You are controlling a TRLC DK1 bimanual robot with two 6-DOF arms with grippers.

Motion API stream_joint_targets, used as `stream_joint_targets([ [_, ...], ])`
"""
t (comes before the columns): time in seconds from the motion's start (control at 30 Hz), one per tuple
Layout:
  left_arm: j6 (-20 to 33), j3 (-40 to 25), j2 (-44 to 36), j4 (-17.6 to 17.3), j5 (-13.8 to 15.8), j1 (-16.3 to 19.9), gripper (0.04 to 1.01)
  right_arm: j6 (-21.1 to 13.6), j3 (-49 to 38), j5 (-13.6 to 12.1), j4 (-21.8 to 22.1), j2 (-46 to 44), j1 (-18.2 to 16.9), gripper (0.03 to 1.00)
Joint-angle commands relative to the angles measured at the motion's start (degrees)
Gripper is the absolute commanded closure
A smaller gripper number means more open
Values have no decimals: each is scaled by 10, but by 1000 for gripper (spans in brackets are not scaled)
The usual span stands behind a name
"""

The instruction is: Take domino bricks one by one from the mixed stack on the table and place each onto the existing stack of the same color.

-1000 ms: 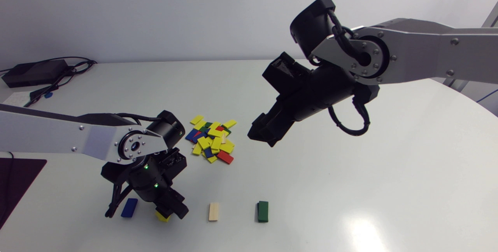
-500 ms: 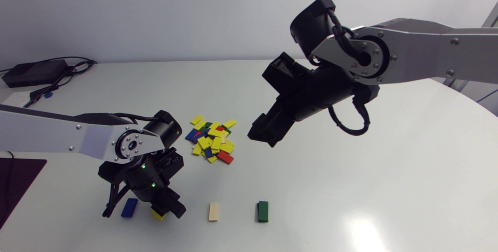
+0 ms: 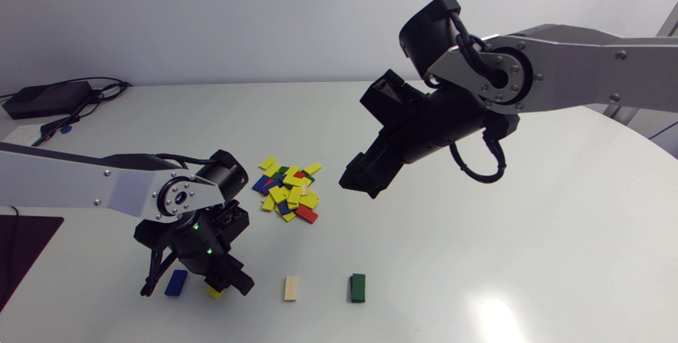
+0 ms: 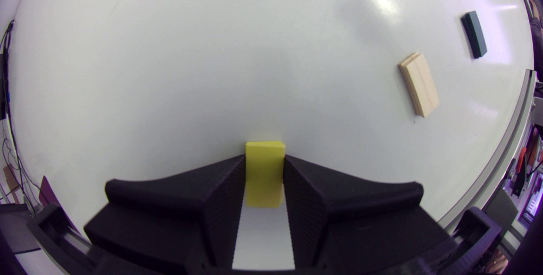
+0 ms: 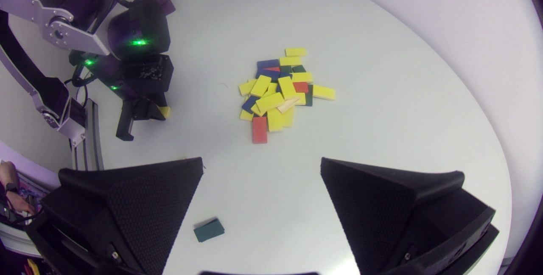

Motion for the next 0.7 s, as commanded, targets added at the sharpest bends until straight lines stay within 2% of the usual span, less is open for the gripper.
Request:
stream_joint_targets([
  [0.0, -29, 10, 12, -5, -12, -2, 792, -14, -17, -4, 4, 4, -5, 62],
  [0.07, -40, 14, 20, -2, -16, -2, 831, -14, -19, -7, 7, 5, -6, 62],
  [0.17, -51, 20, 23, 1, -26, 2, 841, -15, -23, -8, 9, 5, -9, 62],
  [0.2, -52, 23, 23, 2, -30, 5, 880, -15, -24, -8, 9, 5, -10, 62],
  [0.37, -56, 30, 22, 4, -31, 15, 887, -20, -22, -9, 9, 6, -14, 62],
  [0.57, -56, 29, 24, 5, -29, -6, 889, -21, -23, -11, 13, 10, -14, 67],
  [0.67, -56, 23, 22, 4, -28, -32, 889, -21, -23, -11, 13, 10, -17, 67],
])
